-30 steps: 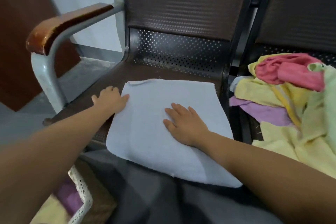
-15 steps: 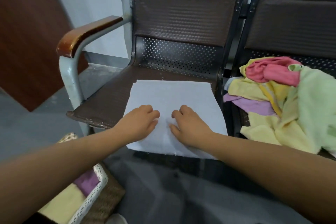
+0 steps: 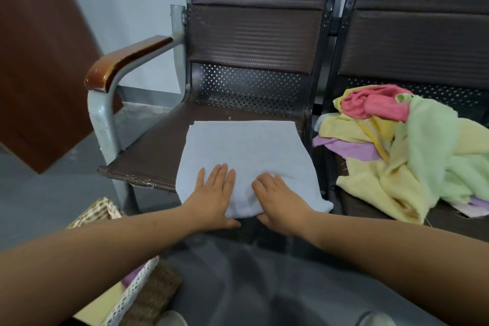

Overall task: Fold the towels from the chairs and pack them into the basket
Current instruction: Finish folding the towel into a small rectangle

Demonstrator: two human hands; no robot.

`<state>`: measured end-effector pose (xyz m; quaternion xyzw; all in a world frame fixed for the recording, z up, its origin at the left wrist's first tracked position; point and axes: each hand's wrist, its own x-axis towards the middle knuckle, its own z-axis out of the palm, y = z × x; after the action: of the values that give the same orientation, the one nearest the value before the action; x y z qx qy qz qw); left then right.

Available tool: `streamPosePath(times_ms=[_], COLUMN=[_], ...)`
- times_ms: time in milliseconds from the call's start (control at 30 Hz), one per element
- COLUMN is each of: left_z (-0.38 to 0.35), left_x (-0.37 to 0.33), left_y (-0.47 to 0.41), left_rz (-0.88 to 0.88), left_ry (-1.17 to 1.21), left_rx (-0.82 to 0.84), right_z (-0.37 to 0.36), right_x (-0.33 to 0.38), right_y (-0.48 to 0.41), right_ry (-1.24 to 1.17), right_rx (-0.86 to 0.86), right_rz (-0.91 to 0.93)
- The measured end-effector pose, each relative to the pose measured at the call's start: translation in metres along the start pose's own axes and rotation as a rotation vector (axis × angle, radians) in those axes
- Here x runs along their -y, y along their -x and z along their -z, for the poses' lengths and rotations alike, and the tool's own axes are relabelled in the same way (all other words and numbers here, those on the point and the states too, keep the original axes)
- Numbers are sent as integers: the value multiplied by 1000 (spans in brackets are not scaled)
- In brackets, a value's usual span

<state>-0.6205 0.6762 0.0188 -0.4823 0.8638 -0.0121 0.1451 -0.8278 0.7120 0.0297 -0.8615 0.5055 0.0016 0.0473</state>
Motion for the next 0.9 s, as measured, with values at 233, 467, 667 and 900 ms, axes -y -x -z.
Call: streamPosePath(times_ms=[233,467,667,900], left_z=[-6,27,51,76], left_x=[-2,5,18,-1], left_y=[3,0,2,0], left_rz=[-144,-121,31,156], left_ry=[5,157,287,243], left_rx=[-393,-510,-547,-367], right_z=[20,44,71,83], right_x=[-6,-8,1,7], right_y=[-2,-18,-26,-20], right_ry=[-344,-521,-594,-499], right_rx=[-270,-292,-360,-321], right_rz=[-180,-262,-281,-203])
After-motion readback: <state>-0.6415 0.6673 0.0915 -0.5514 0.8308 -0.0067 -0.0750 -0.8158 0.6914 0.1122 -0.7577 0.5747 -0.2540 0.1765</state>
